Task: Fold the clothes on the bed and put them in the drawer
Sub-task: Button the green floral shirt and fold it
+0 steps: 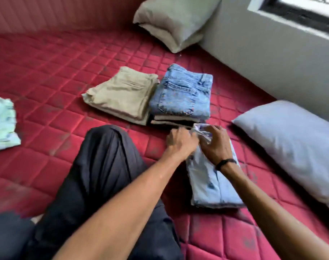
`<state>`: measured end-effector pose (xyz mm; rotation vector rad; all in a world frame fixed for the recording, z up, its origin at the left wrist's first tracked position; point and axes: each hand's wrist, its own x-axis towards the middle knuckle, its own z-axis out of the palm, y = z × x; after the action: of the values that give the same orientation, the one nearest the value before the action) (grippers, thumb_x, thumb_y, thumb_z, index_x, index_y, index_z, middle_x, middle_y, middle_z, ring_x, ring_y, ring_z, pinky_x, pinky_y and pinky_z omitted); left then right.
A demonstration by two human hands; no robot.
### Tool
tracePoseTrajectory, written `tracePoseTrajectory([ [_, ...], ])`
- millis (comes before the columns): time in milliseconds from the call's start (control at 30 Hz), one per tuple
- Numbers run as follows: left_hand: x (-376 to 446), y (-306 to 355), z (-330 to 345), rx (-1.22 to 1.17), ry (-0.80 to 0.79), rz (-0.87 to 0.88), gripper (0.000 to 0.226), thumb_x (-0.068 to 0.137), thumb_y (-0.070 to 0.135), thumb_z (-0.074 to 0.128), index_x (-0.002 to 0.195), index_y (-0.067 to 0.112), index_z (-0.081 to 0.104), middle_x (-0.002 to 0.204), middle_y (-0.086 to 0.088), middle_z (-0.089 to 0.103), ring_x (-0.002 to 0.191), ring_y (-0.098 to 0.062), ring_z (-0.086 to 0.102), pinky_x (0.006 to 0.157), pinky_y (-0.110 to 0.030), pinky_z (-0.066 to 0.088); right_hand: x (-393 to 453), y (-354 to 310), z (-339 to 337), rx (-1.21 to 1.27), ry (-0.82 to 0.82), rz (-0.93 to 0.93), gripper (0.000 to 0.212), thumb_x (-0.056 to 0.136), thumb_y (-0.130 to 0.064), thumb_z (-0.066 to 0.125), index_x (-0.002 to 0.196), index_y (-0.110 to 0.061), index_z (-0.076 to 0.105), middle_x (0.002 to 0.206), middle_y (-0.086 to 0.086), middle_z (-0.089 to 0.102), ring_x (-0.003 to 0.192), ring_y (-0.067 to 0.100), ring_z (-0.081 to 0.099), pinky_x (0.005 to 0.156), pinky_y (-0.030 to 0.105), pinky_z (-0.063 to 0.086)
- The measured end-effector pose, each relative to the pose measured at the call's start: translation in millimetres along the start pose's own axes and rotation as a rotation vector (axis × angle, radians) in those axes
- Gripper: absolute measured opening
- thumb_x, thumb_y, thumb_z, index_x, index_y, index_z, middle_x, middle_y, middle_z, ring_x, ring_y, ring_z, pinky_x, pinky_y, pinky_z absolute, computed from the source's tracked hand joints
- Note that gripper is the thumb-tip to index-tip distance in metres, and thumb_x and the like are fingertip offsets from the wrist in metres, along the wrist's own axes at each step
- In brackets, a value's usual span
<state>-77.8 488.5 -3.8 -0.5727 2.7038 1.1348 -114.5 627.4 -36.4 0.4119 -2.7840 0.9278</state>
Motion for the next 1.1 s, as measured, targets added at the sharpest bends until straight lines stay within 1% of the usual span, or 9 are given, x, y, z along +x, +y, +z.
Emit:
tracePoseTrajectory([
  [100,-7,-31,42,-0.205,-0.317,-0.269,0.1,0.085,0.082,0.052,0.146,0.002,0.052,0.151,-0.022,0.05,0.139,-0.037,0.049,0.115,-0.042,0.042,-20,35,-5,0.001,0.218,0.231,0.045,0.082,-0.045,0.062,0.114,-0.014,0.07,0.116,0.015,0.066,0.113,0.035,0.057,0.098,0.045,0.043],
  [200,-18,-36,62,-0.33,-0.377,-0.323,0.121,0.074,0.094,0.048,0.152,0.002,0.044,0.159,-0.018,0.041,0.146,-0.033,0.041,0.12,-0.039,0.035,-31,69,-16,0.031,0.007,0.598,0.081,0.087,-0.078,0.052,0.136,-0.014,0.054,0.134,0.023,0.056,0.125,0.039,0.052,0.111,0.049,0.039],
  [267,-27,-30,72,-0.41,-0.387,-0.351,0.131,0.066,0.099,0.049,0.157,0.005,0.036,0.165,-0.015,0.031,0.15,-0.031,0.034,0.123,-0.042,0.031,-35,84,-21,0.025,-0.18,0.699,0.098,0.077,-0.098,0.035,0.12,-0.013,0.06,0.119,0.021,0.063,0.11,0.035,0.061,0.104,0.052,0.046],
  [467,-26,-27,90,-0.623,-0.342,-0.436,0.16,0.033,0.107,0.059,0.156,0.007,0.037,0.157,-0.01,0.047,0.147,-0.029,0.04,0.121,-0.046,0.034,-22,76,-37,0.403,-0.388,0.826,0.092,0.074,-0.091,0.055,0.128,-0.018,0.071,0.118,0.002,0.071,0.111,0.028,0.069,0.107,0.042,0.047],
  [600,-38,-17,50,-0.752,-0.283,-0.368,0.104,0.064,0.088,0.069,0.132,0.009,0.066,0.13,-0.003,0.069,0.121,-0.023,0.063,0.08,-0.03,0.054,-23,42,-53,0.764,-0.521,0.825,0.071,0.082,-0.071,0.07,0.131,-0.019,0.07,0.127,0.014,0.071,0.119,0.036,0.067,0.112,0.052,0.046],
  [700,-49,-26,7,-0.747,-0.27,-0.305,0.071,0.074,0.08,0.069,0.104,0.016,0.077,0.119,-0.002,0.073,0.106,-0.022,0.068,0.079,-0.028,0.054,-26,-11,-62,0.842,-0.579,0.737,0.057,0.092,-0.061,0.065,0.132,-0.02,0.07,0.129,0.013,0.071,0.121,0.034,0.067,0.112,0.05,0.046],
  [833,-66,-45,-67,-0.747,-0.189,-0.24,0.063,0.077,0.08,0.066,0.102,0.022,0.075,0.107,0.006,0.073,0.098,-0.016,0.067,0.065,-0.023,0.048,-20,-89,-65,0.939,-0.66,0.61,0.045,0.102,-0.046,0.054,0.13,-0.015,0.07,0.126,0.012,0.072,0.116,0.029,0.07,0.102,0.046,0.053],
  [967,-63,-84,-157,-0.809,0.003,-0.17,0.075,0.062,0.085,0.074,0.107,0.025,0.078,0.104,0.009,0.077,0.097,-0.012,0.071,0.089,-0.032,0.059,7,-183,-39,0.986,-0.741,0.465,0.049,0.097,-0.053,0.06,0.132,-0.02,0.069,0.13,0.011,0.07,0.12,0.031,0.068,0.104,0.055,0.05],
  [1100,-54,-147,-255,-0.793,0.188,-0.179,0.067,0.057,0.086,0.075,0.087,0.026,0.072,0.099,0.008,0.077,0.081,-0.006,0.069,0.071,-0.02,0.053,32,-289,21,1.025,-0.765,0.32,0.042,0.096,-0.05,0.061,0.126,-0.023,0.073,0.124,0.008,0.074,0.111,0.027,0.072,0.092,0.049,0.058],
])
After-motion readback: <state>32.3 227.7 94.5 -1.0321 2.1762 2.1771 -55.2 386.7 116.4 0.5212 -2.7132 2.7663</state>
